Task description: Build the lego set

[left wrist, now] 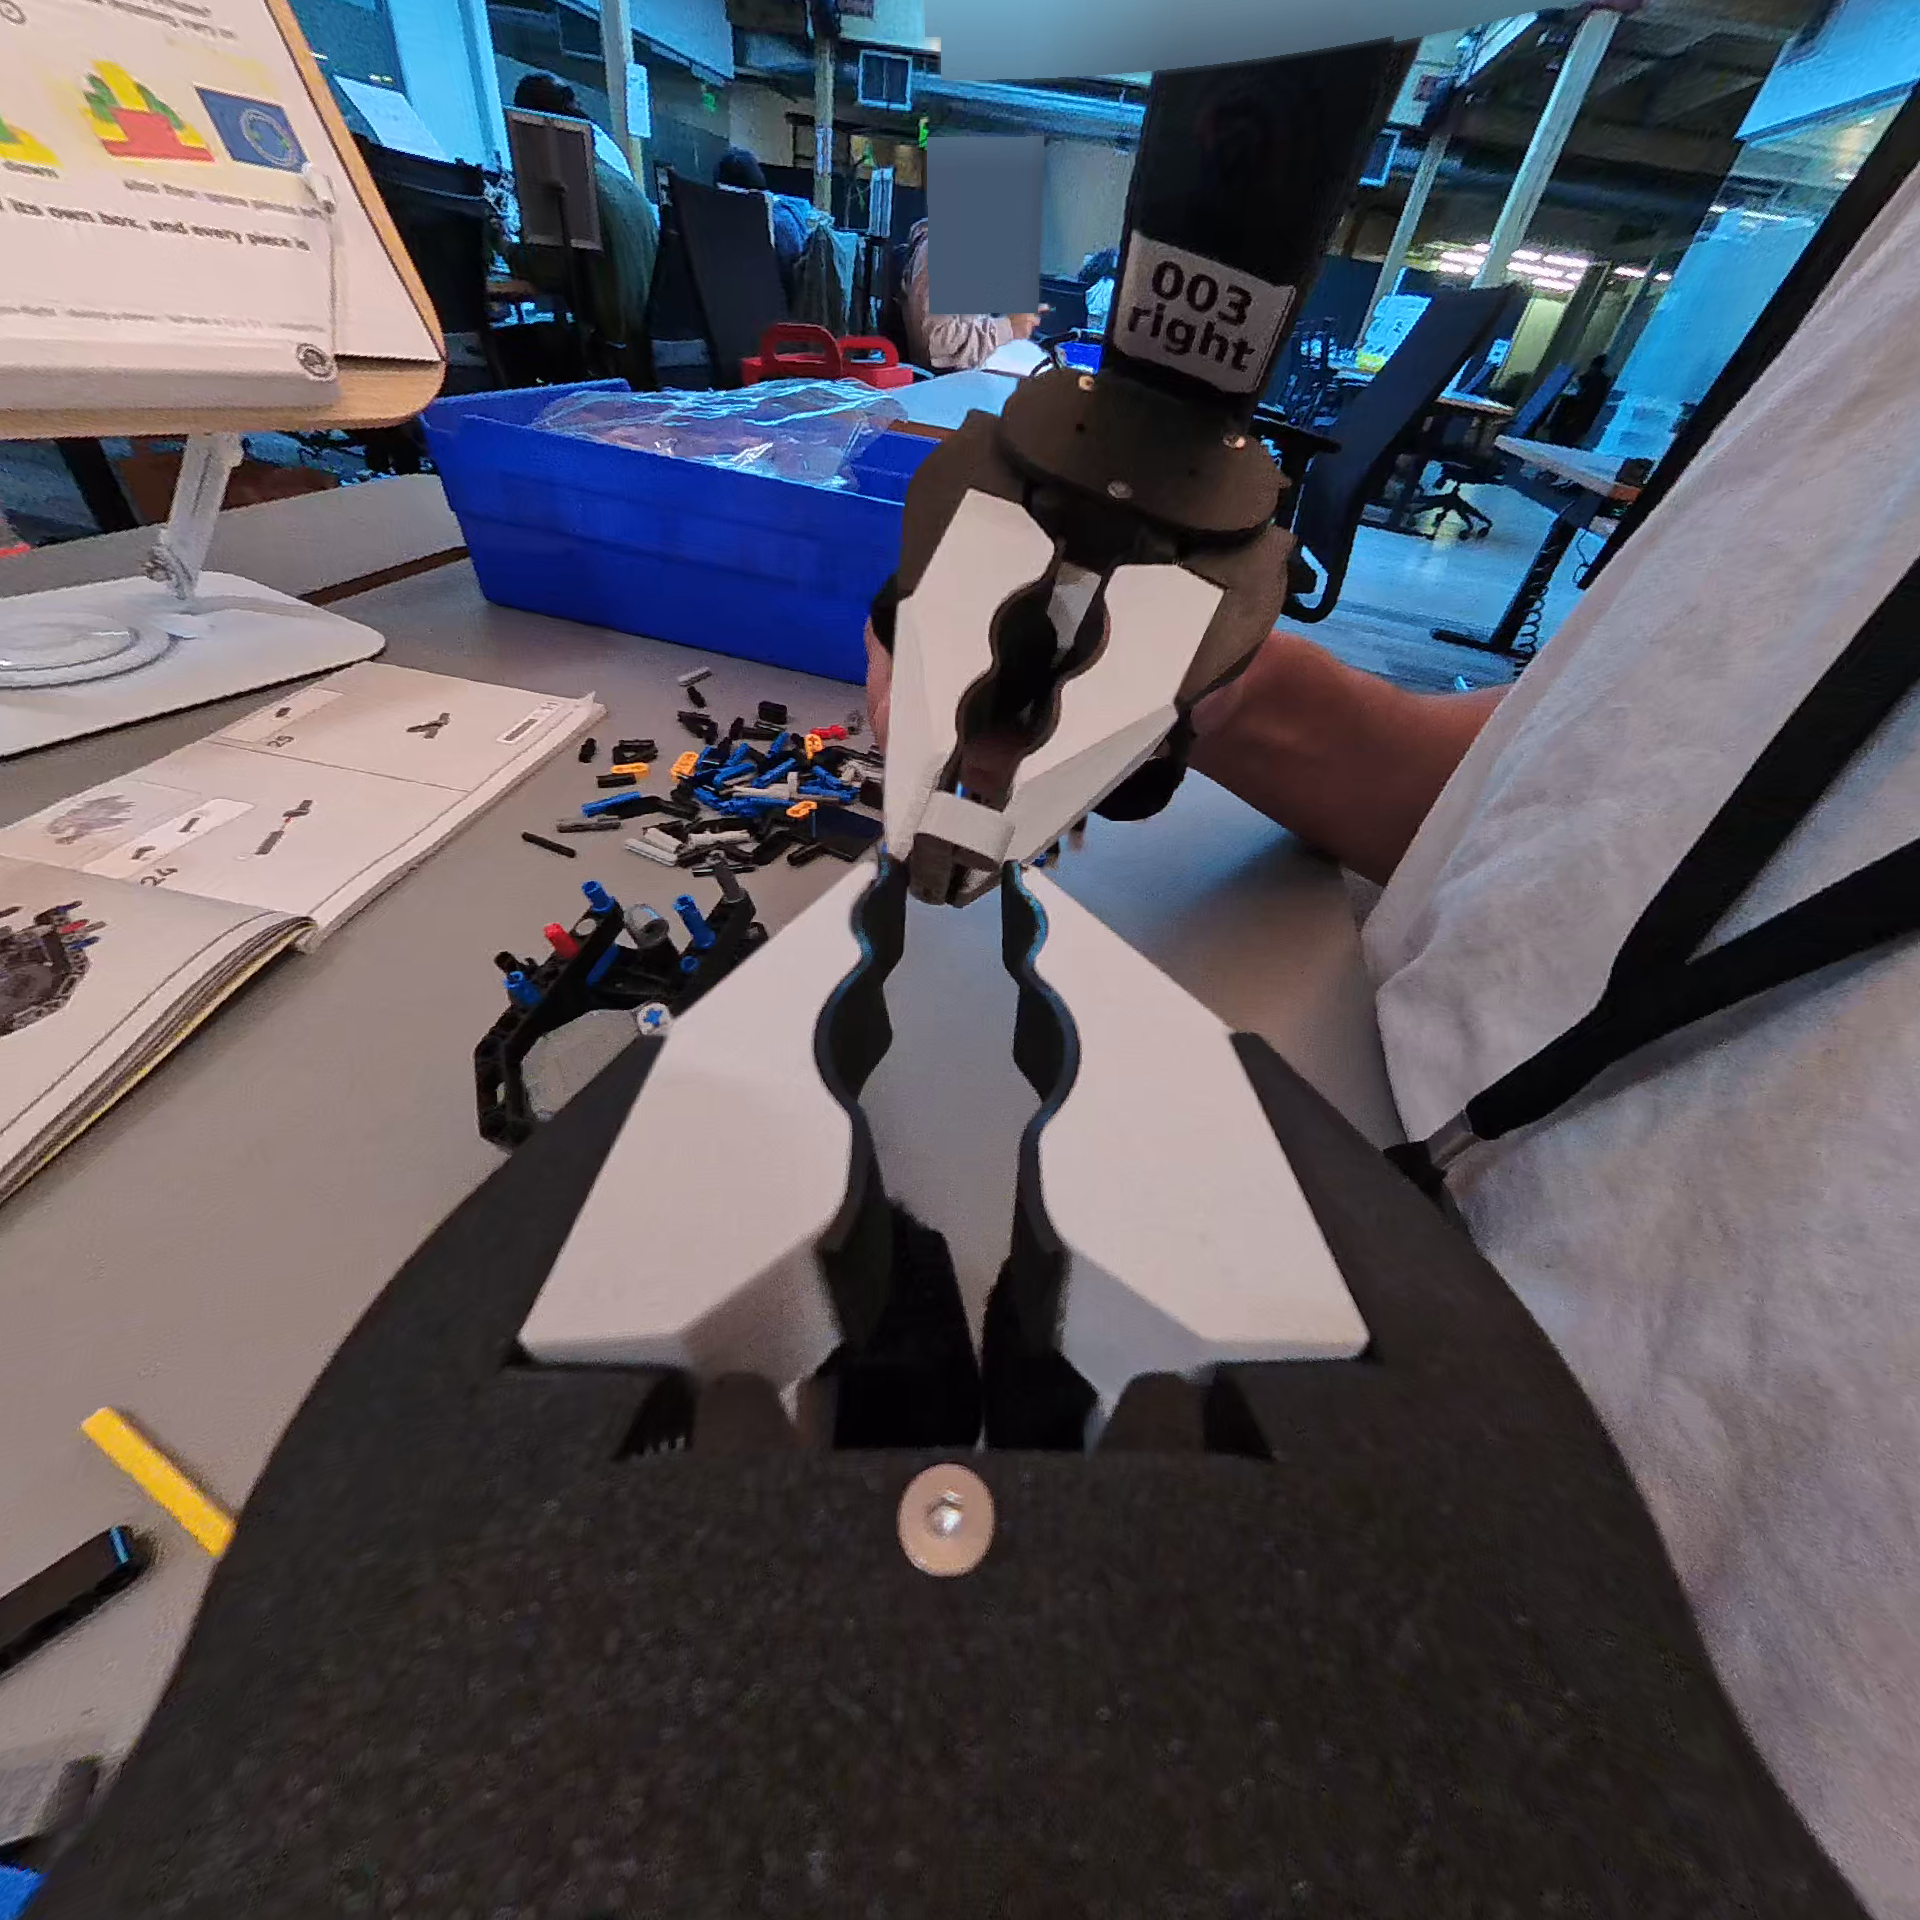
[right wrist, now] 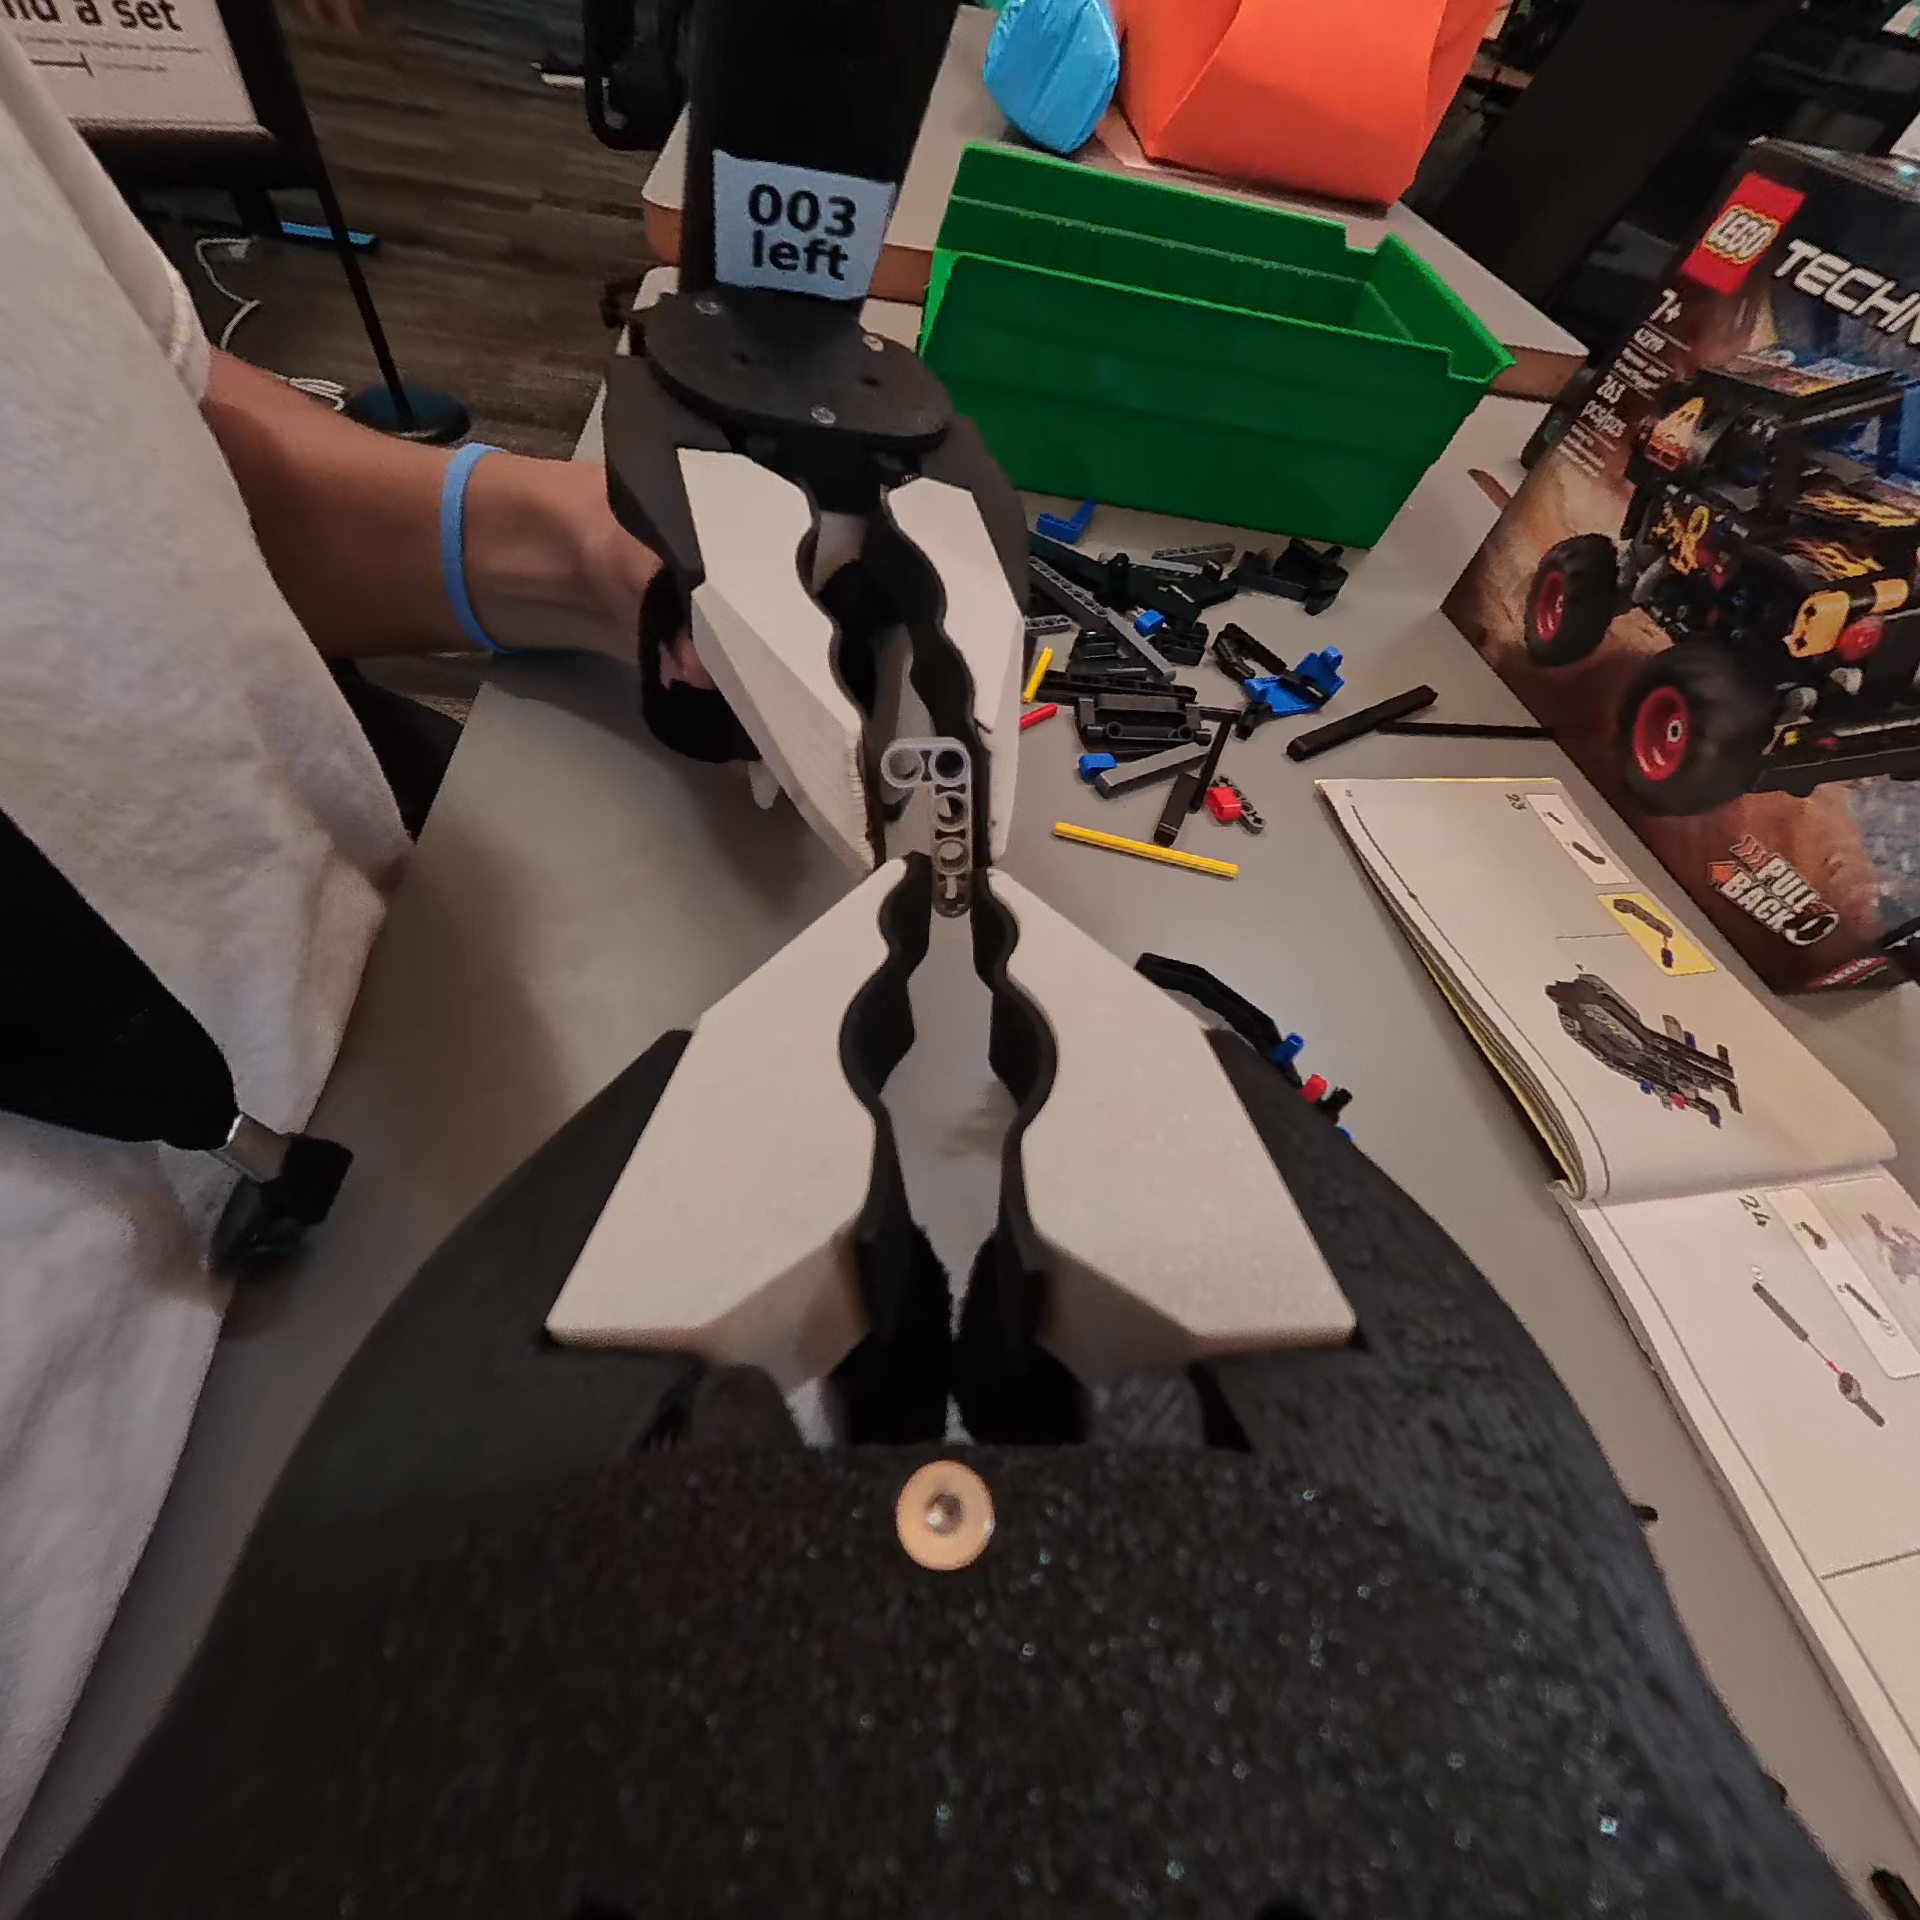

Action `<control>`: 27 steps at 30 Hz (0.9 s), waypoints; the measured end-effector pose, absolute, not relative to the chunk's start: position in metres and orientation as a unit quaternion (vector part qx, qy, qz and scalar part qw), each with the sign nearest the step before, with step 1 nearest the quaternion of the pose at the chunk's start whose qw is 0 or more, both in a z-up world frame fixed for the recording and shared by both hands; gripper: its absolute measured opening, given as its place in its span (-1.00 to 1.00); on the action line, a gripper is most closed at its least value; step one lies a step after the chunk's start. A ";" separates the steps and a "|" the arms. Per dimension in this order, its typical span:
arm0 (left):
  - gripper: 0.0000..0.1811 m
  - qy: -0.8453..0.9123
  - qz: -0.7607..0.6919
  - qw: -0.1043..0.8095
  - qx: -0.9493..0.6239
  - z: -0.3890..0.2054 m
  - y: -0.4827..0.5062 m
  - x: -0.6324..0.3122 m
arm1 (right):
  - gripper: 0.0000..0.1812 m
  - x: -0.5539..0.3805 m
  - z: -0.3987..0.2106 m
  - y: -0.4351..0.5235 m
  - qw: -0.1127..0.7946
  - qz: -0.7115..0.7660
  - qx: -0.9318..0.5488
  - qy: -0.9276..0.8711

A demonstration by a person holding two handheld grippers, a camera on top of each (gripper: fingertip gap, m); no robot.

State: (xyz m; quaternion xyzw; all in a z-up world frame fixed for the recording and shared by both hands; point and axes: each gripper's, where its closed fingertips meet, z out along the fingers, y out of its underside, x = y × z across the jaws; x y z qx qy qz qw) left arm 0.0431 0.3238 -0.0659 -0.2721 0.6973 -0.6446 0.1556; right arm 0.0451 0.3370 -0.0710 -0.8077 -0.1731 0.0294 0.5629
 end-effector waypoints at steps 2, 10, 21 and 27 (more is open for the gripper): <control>-0.84 0.700 -0.645 0.155 -0.264 -0.067 0.323 0.041 | -0.93 0.043 -0.072 0.336 0.562 0.039 -0.806 -0.179; -0.84 0.681 -0.678 0.110 -0.254 -0.059 0.315 0.032 | -0.92 0.035 -0.065 0.327 0.581 0.141 -0.785 -0.164; -0.86 0.655 -0.706 0.069 -0.260 -0.050 0.315 0.029 | -0.86 0.022 -0.065 0.329 0.598 0.222 -0.757 -0.142; -0.86 0.699 -0.638 0.175 -0.271 -0.066 0.327 0.042 | -0.75 0.050 -0.046 0.327 0.620 0.239 -0.743 -0.083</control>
